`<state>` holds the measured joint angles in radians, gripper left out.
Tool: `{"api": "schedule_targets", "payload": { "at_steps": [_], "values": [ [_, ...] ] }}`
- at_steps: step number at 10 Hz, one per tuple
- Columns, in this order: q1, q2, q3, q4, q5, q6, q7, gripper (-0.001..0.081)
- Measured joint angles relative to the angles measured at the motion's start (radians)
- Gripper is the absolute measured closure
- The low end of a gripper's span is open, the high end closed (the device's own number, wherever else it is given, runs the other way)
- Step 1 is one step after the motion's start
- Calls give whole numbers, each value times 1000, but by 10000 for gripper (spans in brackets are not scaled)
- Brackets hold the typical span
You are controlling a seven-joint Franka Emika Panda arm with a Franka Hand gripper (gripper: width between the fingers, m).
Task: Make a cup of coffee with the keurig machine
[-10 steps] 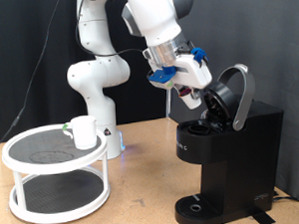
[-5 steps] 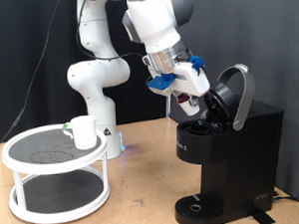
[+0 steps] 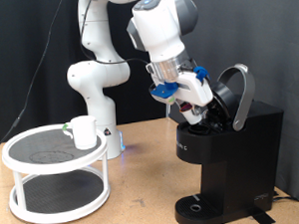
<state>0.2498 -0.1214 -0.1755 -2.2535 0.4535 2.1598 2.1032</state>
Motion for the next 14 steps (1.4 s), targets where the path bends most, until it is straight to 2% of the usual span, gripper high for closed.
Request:
{"api": "schedule_targets", "payload": {
  "at_steps": [7,14],
  "values": [
    [0,43,28,-3,1,30,1,365],
    [0,51,30,-4,3,44,6,365]
  ]
}}
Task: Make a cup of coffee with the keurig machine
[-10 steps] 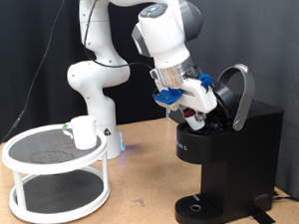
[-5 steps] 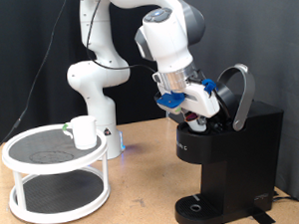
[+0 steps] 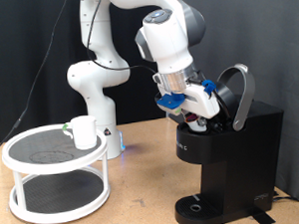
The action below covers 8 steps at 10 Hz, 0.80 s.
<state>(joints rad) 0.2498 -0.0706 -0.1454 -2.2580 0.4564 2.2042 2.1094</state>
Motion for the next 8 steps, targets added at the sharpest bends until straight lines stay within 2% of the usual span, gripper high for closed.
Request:
{"api": "schedule_targets", "payload": {
  "at_steps": [2,3,4,5,6,8],
  "values": [
    [0,1,0,0,0,0,0,365],
    [0,2,0,0,0,1,0,288],
    [0,3,0,0,1,1,0,288],
    [-1,5,0,0,1,1,0,106],
    [-1,6,0,0,3,2,0,31],
    [-1,6,0,0,16,14,-4,4]
  ]
}}
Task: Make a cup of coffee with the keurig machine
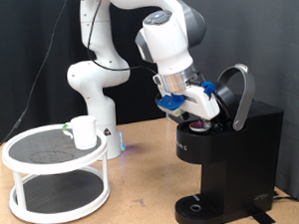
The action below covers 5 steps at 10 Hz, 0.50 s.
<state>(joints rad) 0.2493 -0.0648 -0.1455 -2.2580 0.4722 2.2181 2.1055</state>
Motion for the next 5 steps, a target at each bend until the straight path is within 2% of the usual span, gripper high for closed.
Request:
{"api": "schedule_targets", "payload": {
  "at_steps": [2,5],
  "values": [
    [0,-2,0,-3,36,39,-20,-2],
    [-1,-2,-4,-3,48,27,-41,-2]
  ]
}}
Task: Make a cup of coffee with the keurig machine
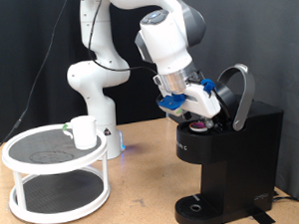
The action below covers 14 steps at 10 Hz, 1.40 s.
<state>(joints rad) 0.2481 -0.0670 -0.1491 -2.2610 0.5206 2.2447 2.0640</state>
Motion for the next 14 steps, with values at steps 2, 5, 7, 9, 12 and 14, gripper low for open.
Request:
{"api": "schedule_targets", "payload": {
  "at_steps": [2,5,7,9,12,14],
  "values": [
    [-5,-10,-10,-1,34,-7,-34,-2],
    [-16,-47,-35,-2,72,-41,-75,-2],
    [-24,-80,-54,-3,80,-66,-80,-2],
    [-34,-121,-77,-2,90,-107,-84,-2],
    [-44,-176,-106,10,102,-157,-85,-2],
    [-46,-200,-119,25,104,-188,-84,-2]
  ]
}}
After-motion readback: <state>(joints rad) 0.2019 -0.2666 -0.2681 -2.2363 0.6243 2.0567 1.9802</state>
